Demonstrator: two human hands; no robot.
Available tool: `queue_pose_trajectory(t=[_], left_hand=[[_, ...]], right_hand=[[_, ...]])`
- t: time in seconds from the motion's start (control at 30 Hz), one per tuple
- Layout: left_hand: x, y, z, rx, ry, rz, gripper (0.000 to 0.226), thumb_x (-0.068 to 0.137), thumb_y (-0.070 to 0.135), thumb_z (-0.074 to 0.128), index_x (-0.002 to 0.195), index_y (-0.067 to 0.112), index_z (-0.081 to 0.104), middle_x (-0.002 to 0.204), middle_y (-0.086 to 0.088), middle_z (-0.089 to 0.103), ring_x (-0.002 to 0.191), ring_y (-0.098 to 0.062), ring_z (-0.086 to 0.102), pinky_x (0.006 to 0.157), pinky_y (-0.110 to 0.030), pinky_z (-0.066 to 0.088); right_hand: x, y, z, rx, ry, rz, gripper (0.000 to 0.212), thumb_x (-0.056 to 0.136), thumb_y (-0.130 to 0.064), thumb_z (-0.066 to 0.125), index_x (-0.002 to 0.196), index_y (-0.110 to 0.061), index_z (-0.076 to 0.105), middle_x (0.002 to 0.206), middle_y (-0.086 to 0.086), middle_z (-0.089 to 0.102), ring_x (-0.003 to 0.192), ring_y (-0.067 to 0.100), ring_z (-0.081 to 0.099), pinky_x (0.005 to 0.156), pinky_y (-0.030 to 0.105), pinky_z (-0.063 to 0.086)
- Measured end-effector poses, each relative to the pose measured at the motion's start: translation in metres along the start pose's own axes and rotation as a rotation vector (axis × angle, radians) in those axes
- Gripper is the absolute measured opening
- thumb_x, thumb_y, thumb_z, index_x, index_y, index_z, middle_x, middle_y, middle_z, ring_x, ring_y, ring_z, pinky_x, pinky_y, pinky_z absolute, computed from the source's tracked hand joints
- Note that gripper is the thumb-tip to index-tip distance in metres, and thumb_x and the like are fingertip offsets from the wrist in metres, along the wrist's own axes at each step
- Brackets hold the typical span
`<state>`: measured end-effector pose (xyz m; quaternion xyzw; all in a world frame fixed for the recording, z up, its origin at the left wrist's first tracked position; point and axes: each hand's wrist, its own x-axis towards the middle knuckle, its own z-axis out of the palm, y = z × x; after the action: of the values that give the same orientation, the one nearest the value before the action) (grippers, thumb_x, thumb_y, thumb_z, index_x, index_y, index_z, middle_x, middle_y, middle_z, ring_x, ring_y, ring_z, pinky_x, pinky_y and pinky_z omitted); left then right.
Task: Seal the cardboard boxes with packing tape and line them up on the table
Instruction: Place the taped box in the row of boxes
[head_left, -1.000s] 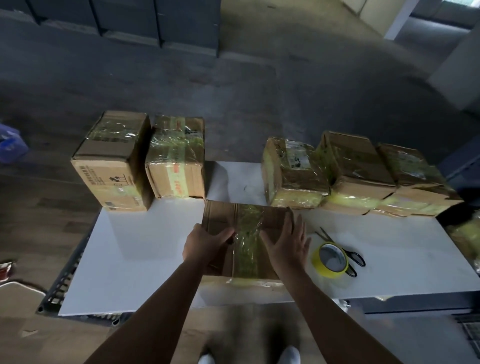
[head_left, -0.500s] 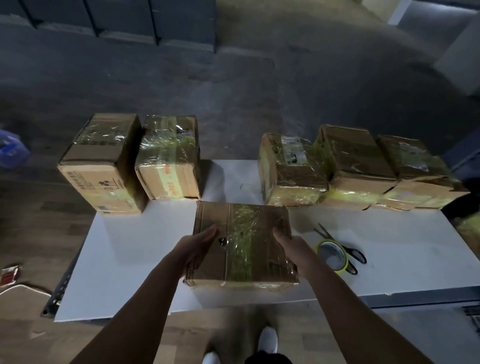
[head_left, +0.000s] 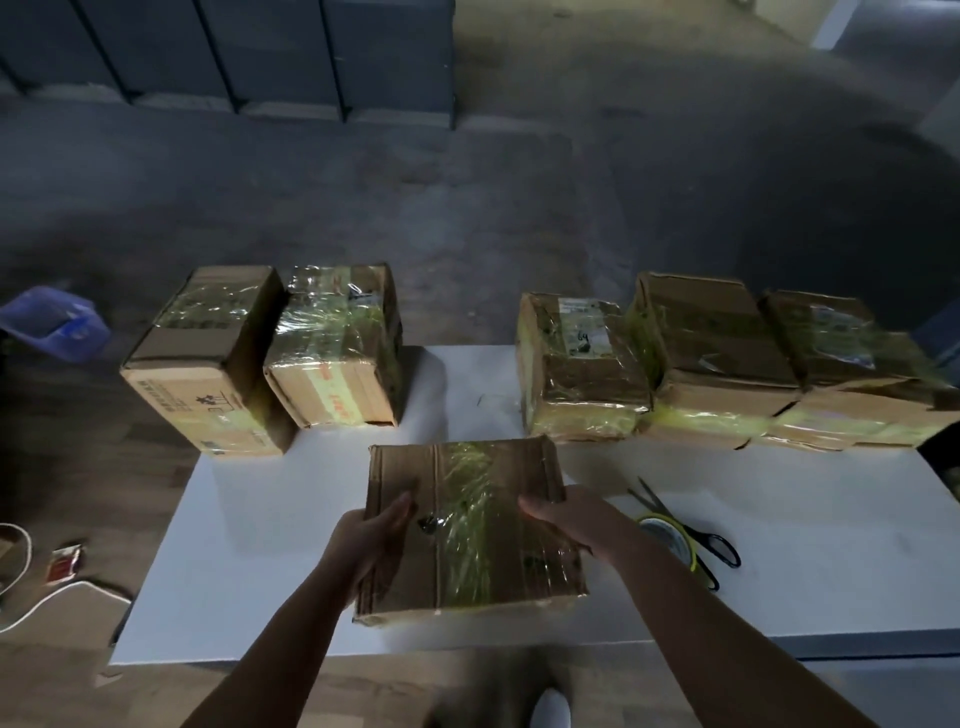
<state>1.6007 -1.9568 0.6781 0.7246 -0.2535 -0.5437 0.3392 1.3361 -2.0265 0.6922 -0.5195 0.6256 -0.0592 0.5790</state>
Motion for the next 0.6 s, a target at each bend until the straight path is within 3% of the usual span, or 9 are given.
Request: queue_pose_trajectory(t=[0.1,0.17,0.23,0.33,0.4,0.5,0.6], left_hand=[[-0.016,-0.004,0.011,0.012,0.162,0.041,0.043,0.085,0.044,0.068,0.085,0.001,0.070,0.072,-0.013,0.070,0.069,-0.027,0.068,0.057,-0.028,0.049],[-0.024,-0.004,0.015,0.006,0.237,0.023,0.043,0.087,0.045,0.065,0.082,0.003,0.069,0.074,-0.012,0.070,0.070,-0.026,0.067,0.057,-0.030,0.051],[-0.029,-0.006,0.016,0.010,0.292,-0.018,0.044,0.088,0.048,0.063,0.079,0.005,0.067,0.078,-0.014,0.069,0.076,-0.029,0.066,0.067,-0.037,0.054],[-0.036,-0.006,0.014,0.024,0.350,-0.057,0.050,0.092,0.047,0.057,0.078,-0.001,0.065,0.081,-0.018,0.066,0.076,-0.029,0.063,0.065,-0.036,0.051],[-0.041,-0.003,0.014,-0.026,0.380,-0.084,0.048,0.095,0.042,0.055,0.081,-0.004,0.064,0.082,-0.019,0.064,0.072,-0.026,0.061,0.055,-0.029,0.047],[-0.050,0.001,0.015,-0.150,0.407,-0.143,0.037,0.096,0.029,0.058,0.086,-0.006,0.063,0.084,-0.021,0.065,0.068,-0.026,0.062,0.044,-0.026,0.049],[-0.050,0.001,0.013,-0.164,0.382,-0.178,0.029,0.091,0.012,0.061,0.106,-0.013,0.058,0.101,-0.030,0.064,0.077,-0.031,0.066,0.048,-0.028,0.054]], right_hand=[[0.008,-0.019,-0.006,-0.048,0.065,-0.078,0.033,0.084,-0.041,0.070,0.100,-0.013,0.070,0.083,0.000,0.070,0.074,0.011,0.064,0.062,0.023,0.048],[0.016,-0.031,-0.006,-0.141,0.119,-0.160,0.034,0.082,-0.047,0.068,0.100,-0.018,0.070,0.085,-0.002,0.070,0.078,0.012,0.065,0.072,0.027,0.053],[0.024,-0.042,-0.005,-0.267,0.145,-0.232,0.043,0.080,-0.056,0.063,0.101,-0.019,0.065,0.093,-0.002,0.068,0.085,0.015,0.064,0.079,0.033,0.053],[0.028,-0.060,-0.009,-0.369,0.134,-0.309,0.043,0.087,-0.052,0.060,0.104,-0.014,0.055,0.095,0.000,0.059,0.086,0.017,0.057,0.063,0.028,0.040],[0.032,-0.069,-0.012,-0.414,0.127,-0.380,0.039,0.086,-0.050,0.063,0.102,-0.014,0.054,0.092,-0.001,0.059,0.082,0.017,0.057,0.061,0.028,0.040],[0.043,-0.082,-0.013,-0.417,0.162,-0.505,0.040,0.085,-0.040,0.068,0.111,-0.011,0.058,0.101,0.005,0.066,0.089,0.021,0.063,0.070,0.029,0.048],[0.047,-0.097,-0.017,-0.471,0.202,-0.570,0.043,0.091,-0.031,0.059,0.129,-0.011,0.052,0.119,0.010,0.064,0.104,0.025,0.061,0.078,0.027,0.046]])
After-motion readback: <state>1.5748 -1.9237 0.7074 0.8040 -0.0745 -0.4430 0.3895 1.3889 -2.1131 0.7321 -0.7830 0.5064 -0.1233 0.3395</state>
